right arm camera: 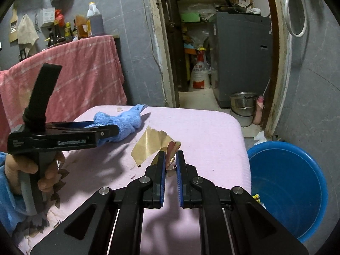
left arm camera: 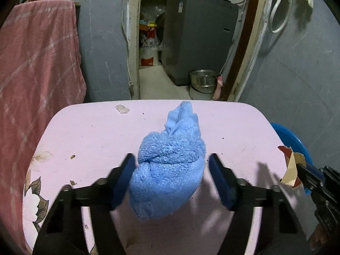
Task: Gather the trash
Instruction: 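Grasp the tan paper scrap with the right tool while the left tool grasps the blue cloth, then carry the blue cloth and tan paper over the blue basin and open both tools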
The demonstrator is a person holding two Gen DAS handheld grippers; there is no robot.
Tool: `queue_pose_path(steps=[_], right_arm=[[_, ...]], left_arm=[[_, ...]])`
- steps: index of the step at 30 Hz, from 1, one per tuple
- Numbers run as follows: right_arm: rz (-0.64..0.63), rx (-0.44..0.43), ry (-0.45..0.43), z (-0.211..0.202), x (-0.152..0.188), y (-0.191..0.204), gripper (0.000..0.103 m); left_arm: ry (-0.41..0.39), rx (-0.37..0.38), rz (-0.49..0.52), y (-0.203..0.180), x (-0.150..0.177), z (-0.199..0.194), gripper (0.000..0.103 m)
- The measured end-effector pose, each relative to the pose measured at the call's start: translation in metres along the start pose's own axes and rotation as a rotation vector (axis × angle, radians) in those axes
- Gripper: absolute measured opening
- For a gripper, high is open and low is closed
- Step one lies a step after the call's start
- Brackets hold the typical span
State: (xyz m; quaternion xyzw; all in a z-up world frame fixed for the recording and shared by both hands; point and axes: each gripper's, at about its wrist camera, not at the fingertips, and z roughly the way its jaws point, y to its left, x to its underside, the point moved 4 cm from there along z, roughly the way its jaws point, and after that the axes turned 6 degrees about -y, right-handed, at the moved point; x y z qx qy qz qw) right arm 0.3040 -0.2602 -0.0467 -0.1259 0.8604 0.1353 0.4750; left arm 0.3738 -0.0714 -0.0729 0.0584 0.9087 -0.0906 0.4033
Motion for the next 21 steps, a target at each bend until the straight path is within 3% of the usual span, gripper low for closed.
queue_pose_path(steps=[9,14,21], right_arm=[[0.009,0.003,-0.010,-0.004,0.000,-0.003,0.007],[0.016,0.020,-0.046,-0.014,-0.002,-0.007,0.007],[0.020,0.093,-0.178,-0.049,-0.014,-0.017,0.007]], left_arm=[[-0.021,-0.004,-0.005,-0.001,0.005,-0.006,0.037],[-0.052,0.018,-0.019,-0.011,0.009,-0.021,0.034],[-0.226,0.070,-0.023,-0.043,0.009,-0.064,0.033]])
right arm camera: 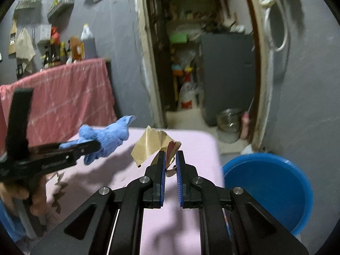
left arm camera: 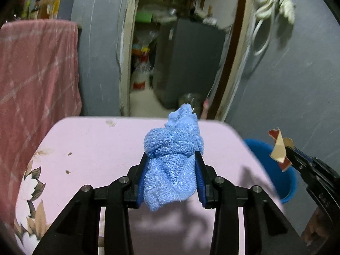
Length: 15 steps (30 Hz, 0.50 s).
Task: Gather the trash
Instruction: 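Carry the blue cloth and tan paper over the blue basin and open both tools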
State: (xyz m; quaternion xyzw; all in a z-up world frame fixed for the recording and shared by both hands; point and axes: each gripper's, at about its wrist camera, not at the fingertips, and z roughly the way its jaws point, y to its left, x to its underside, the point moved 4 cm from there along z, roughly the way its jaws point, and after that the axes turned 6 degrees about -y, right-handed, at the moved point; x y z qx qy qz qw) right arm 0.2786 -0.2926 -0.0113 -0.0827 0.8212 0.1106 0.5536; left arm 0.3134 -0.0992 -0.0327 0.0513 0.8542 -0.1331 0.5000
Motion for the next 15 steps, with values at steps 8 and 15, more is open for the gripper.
queue_pose_path(steps=[8,15], right_arm=[[-0.017,0.135,-0.229,-0.059,-0.029,-0.025,0.007],[-0.021,0.244,-0.349,-0.096,-0.041,-0.052,0.007]], left_arm=[[-0.236,0.061,0.019,-0.060,-0.025,-0.042,0.034],[-0.352,0.107,0.047,-0.117,-0.039,-0.056,0.034]])
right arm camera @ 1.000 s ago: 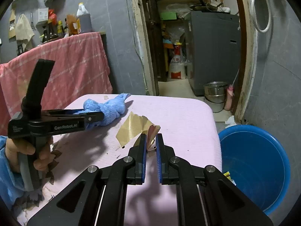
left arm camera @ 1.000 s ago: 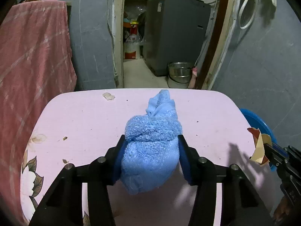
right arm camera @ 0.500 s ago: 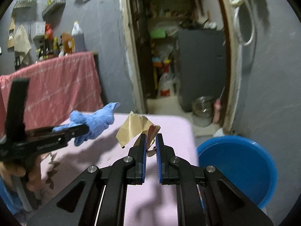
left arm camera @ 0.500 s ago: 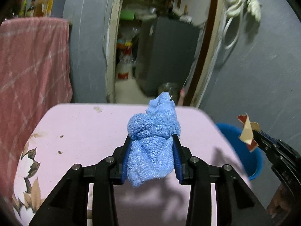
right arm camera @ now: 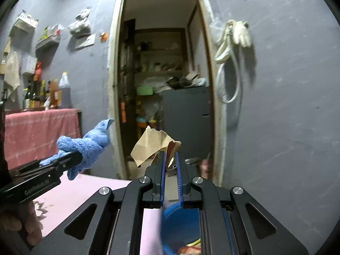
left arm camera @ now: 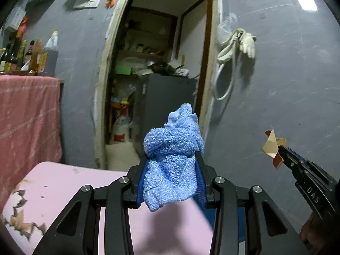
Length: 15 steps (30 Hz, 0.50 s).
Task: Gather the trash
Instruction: 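Carry the blue cloth and tan paper over the blue basin and open both tools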
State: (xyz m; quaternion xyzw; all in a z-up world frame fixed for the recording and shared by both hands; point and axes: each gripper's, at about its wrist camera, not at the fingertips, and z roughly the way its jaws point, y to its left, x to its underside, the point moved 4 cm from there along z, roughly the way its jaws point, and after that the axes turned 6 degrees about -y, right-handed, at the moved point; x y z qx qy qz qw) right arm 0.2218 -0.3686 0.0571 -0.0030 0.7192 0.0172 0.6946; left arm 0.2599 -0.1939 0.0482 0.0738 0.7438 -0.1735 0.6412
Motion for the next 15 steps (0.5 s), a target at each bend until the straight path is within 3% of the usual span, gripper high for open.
queue_pose_path(steps=[7,15], right_arm=[[0.001,0.109,-0.037,-0.013,-0.003,-0.047,0.008],[0.020,0.160,0.025,-0.012,0.018,-0.087,0.008]], left_arm=[[0.000,0.050,0.005,-0.043,0.003,0.021,0.034],[0.046,0.073,0.024,-0.080,0.024,0.045,0.034]])
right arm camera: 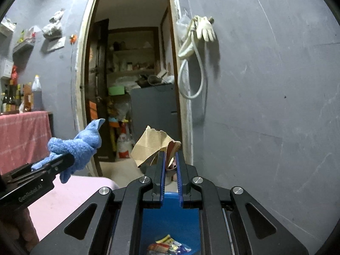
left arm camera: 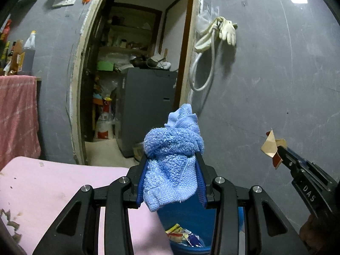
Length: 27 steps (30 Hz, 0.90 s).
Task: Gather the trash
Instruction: 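Carry the blue cloth and tan paper over the blue basin and open both tools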
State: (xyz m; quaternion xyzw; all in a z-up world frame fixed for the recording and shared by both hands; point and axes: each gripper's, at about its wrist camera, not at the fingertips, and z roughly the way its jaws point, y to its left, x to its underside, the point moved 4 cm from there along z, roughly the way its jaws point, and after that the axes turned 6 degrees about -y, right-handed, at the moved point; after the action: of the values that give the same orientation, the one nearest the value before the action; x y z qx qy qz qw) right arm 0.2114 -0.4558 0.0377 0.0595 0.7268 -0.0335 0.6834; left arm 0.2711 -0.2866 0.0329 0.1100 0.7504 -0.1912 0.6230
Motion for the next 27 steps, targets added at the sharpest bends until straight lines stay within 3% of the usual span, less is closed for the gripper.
queue_pose_path(steps=[9,20,27], right_arm=[[-0.008,-0.003,0.083,0.018,0.022,-0.012,0.008],[0.039,-0.033,0.235,0.043,0.050,-0.021,0.009],[0.055,-0.051,0.324,0.055,0.065,-0.020,0.010]], left_arm=[[0.093,0.002,-0.003,-0.006,0.026,0.026,0.034],[0.345,0.007,-0.031,-0.005,0.069,0.064,0.036],[0.454,0.001,-0.061,0.003,0.092,0.077,0.039]])
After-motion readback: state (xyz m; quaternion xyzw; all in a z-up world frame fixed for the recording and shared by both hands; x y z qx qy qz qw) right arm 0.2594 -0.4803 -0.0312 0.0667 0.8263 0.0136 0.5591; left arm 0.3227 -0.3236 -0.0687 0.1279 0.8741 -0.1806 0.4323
